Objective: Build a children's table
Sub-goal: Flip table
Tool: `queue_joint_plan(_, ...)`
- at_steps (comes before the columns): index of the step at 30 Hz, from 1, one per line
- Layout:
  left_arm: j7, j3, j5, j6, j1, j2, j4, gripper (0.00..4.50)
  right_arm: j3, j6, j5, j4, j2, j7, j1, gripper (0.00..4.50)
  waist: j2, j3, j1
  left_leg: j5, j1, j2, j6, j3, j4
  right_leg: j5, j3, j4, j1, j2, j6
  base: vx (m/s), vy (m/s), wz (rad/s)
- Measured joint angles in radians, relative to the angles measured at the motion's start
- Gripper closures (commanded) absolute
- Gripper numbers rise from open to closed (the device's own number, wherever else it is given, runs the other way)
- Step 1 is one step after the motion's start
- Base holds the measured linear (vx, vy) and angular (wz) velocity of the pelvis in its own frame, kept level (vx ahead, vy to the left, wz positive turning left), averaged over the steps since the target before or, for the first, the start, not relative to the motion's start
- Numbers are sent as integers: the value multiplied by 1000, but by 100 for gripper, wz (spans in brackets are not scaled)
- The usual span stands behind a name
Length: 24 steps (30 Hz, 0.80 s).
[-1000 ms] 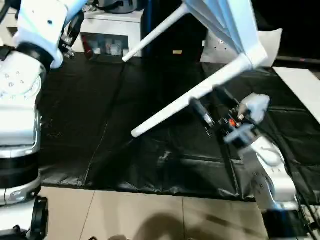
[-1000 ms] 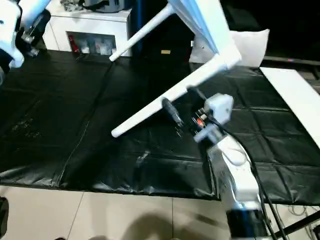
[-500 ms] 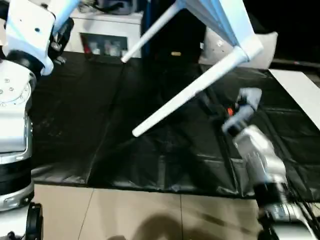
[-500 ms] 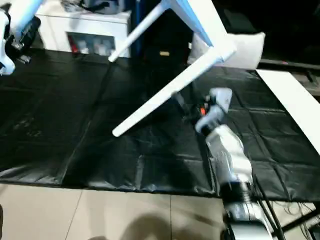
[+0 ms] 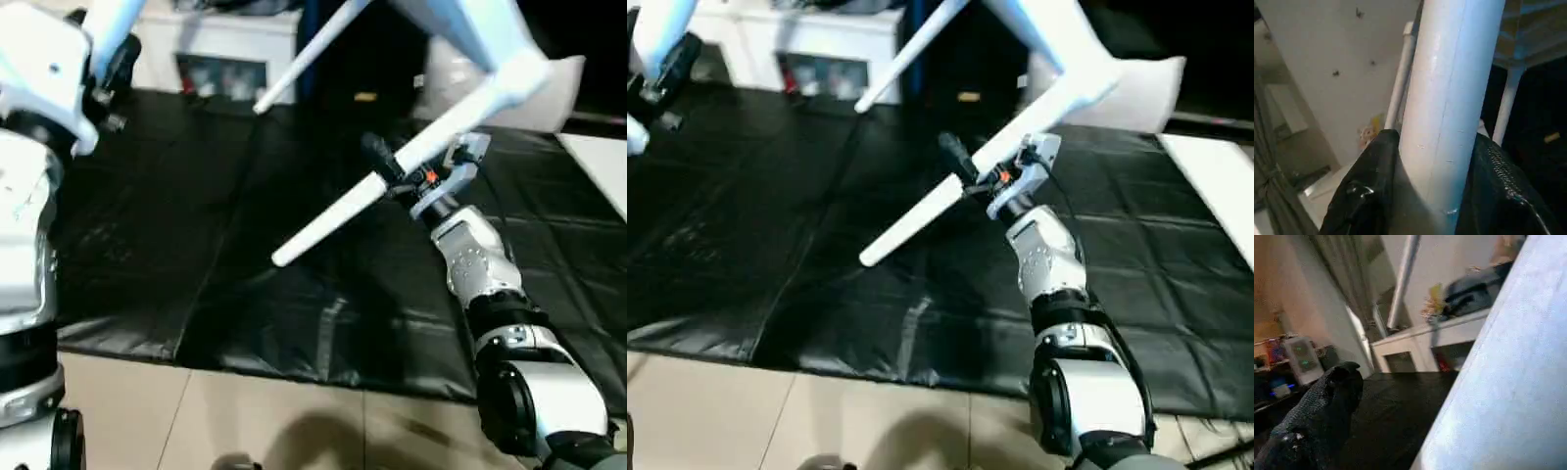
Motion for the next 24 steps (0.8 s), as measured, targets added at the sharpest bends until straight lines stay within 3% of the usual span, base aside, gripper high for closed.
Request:
queue_joint_plan(4, 4, 19, -2, -15, 29, -13, 23, 277, 12, 59, 27, -158, -25, 56, 66, 0, 0, 0, 19, 0, -4, 1, 0, 3, -1, 0, 1, 1, -6, 0, 0, 0, 0, 0)
queue_joint_plan(7, 14, 35, -11, -11, 71, -20, 69, 283, 32, 107, 47, -306, -44, 96, 115, 0, -2, 1, 20, 0, -4, 1, -1, 4, 0, -2, 3, 0, -6, 0, 6, 0, 0, 0)
queue_joint_plan(14, 29, 48, -58, 19, 172, -74, 146, 293, 86, 253, 108, -665, -77, 90, 262, 0, -30, 2, 18, 1, -4, 3, -2, 4, -1, -2, 3, -2, -6, 3, 6, 0, 0, 0)
queue_joint_plan(24, 33, 59, -87, 20, 245, -80, 136, 293, 124, 404, 151, -979, -86, -15, 416, 0, -44, 2, 17, 0, -4, 4, -3, 4, -2, -1, 3, -4, -5, 4, 7, 0, 0, 0)
